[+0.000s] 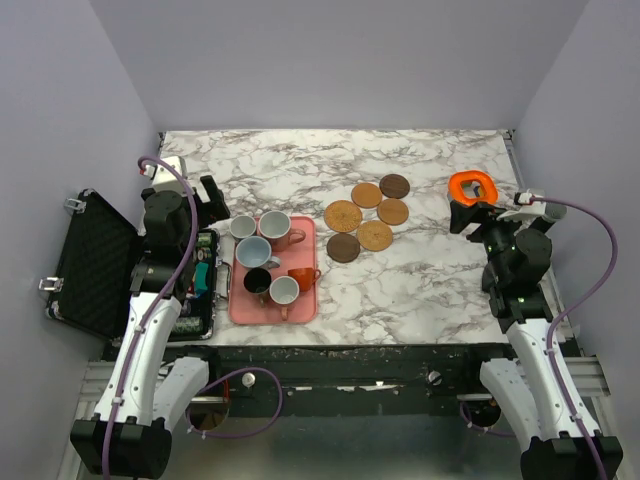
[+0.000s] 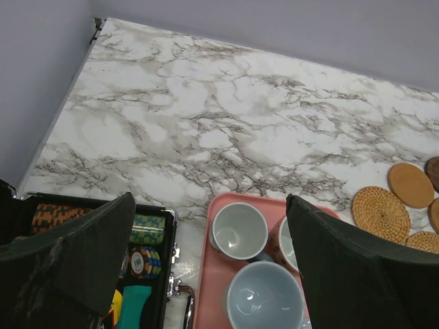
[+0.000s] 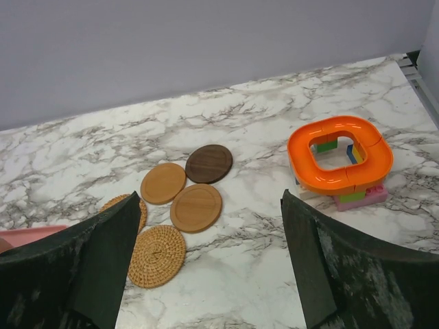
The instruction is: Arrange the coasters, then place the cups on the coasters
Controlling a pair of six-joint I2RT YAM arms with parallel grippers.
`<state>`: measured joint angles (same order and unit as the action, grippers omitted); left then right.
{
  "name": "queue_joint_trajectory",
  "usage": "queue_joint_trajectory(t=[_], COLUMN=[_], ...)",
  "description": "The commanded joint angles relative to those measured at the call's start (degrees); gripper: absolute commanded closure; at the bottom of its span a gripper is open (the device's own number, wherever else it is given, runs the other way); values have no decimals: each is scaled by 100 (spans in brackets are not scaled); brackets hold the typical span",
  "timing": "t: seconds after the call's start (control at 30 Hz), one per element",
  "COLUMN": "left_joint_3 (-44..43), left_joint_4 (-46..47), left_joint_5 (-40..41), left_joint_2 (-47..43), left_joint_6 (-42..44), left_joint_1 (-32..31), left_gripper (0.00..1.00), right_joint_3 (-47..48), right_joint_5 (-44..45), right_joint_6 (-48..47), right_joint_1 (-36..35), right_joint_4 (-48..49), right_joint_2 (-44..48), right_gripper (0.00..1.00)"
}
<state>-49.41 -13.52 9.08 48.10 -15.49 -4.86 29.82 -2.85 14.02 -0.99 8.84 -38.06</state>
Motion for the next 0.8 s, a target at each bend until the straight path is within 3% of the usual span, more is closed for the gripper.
queue_joint_trajectory(t=[0.0, 0.2, 0.33, 0.57, 0.77], left_joint_3=[-280, -473, -806, -2063, -1495], left_joint_4=[-151, -256, -205, -686, -240], left_joint_5=[172, 384, -194, -267, -889], left_joint_2=[24, 138, 332, 1183, 1431], left_joint_6=[-183, -341, -219, 194, 388], left_joint_1=[29, 29, 21, -681, -999], left_gripper=[1, 1, 1, 1, 1], right_joint_3=[173, 322, 568, 1858, 2668], right_joint_5=[-163, -338, -584, -1050, -718], right_joint_6=[-40, -119, -189, -418, -488], right_joint_1=[20, 20, 29, 3, -611], right_joint_4=[-146, -312, -576, -2051, -2887], right_joint_2=[97, 45, -87, -929, -1668], right_gripper=[9, 9, 11, 20, 25])
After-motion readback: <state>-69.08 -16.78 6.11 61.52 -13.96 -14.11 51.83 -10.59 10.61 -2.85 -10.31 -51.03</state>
